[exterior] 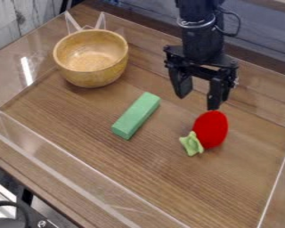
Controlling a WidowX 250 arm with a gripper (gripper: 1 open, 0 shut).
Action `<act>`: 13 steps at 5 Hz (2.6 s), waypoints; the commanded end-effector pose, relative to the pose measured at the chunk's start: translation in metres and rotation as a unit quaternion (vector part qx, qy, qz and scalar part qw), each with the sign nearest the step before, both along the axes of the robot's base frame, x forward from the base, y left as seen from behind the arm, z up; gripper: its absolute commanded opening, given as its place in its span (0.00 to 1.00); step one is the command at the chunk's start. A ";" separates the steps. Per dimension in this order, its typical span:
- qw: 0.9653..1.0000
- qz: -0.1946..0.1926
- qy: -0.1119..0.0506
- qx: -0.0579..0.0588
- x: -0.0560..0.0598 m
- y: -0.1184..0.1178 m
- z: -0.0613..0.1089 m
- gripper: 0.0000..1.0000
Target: Move the red object to the right side of the table
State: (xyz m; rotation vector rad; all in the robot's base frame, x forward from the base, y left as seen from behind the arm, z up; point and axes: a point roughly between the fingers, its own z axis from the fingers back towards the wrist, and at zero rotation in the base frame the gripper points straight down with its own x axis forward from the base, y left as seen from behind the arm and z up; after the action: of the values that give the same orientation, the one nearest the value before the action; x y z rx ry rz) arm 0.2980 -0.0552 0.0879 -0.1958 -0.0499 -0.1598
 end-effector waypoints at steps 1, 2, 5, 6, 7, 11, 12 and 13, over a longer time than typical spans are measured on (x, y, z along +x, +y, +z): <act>1.000 -0.007 -0.020 -0.003 0.002 -0.004 0.011 1.00; 1.000 -0.011 -0.021 -0.003 0.002 -0.006 0.012 1.00; 0.999 -0.020 -0.033 -0.005 0.001 -0.008 0.022 1.00; 0.999 -0.024 -0.037 -0.005 0.001 -0.008 0.025 1.00; 0.999 -0.027 -0.041 -0.005 0.001 -0.009 0.027 1.00; 0.999 -0.030 -0.038 0.002 0.008 -0.013 0.011 1.00; 0.999 -0.030 -0.033 0.005 0.011 -0.014 0.001 1.00; 0.999 -0.028 -0.033 0.010 0.017 -0.015 -0.008 1.00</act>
State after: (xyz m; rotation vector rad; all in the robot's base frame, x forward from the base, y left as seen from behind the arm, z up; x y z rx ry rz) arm 0.3062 -0.0670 0.0647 -0.1734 -0.0543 -0.2071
